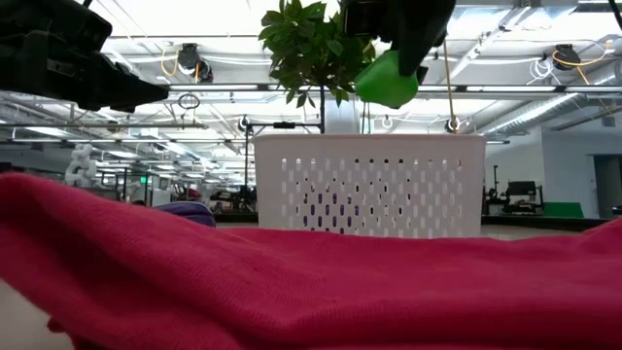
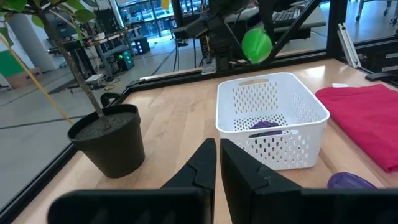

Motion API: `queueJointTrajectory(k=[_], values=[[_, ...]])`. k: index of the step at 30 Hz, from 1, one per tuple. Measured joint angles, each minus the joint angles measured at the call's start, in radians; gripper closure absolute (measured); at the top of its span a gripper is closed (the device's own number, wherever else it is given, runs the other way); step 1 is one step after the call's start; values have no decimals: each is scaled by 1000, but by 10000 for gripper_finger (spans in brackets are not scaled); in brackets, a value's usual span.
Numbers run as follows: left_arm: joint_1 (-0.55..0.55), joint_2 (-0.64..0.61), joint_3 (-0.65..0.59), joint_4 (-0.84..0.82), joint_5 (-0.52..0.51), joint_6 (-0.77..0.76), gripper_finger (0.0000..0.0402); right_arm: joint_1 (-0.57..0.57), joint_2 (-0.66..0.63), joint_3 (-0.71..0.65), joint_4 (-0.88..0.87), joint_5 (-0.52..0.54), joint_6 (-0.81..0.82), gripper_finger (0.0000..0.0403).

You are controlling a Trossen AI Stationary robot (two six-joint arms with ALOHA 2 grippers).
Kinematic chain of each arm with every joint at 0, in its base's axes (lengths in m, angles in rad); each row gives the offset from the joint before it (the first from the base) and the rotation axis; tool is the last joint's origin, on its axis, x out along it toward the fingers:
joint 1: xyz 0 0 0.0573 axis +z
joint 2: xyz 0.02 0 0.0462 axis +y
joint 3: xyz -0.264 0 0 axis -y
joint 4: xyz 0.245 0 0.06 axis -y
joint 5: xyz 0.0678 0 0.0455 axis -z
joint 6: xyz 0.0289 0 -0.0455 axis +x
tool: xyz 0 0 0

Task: Pick and placing Produce into tupperware
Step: Put the green pear into the white bin

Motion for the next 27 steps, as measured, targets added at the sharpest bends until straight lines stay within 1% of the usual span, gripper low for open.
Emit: queueJointTrajectory(k=[8, 13, 18, 23, 27], values=[[0, 0, 0, -1, -7, 0, 376, 1, 7, 0, 14, 5, -259, 192], [0, 0, 0, -2, -7, 0, 376, 12, 7, -6, 52, 105, -387, 192], [0, 0, 0, -2, -7, 0, 376, 24, 7, -25, 112, 109, -509, 192], [0, 0, 0, -3, -7, 0, 376, 53, 7, -62, 128, 164, -684, 192], [0, 0, 0, -3, -7, 0, 376, 84, 7, -114, 184, 185, -772, 192]])
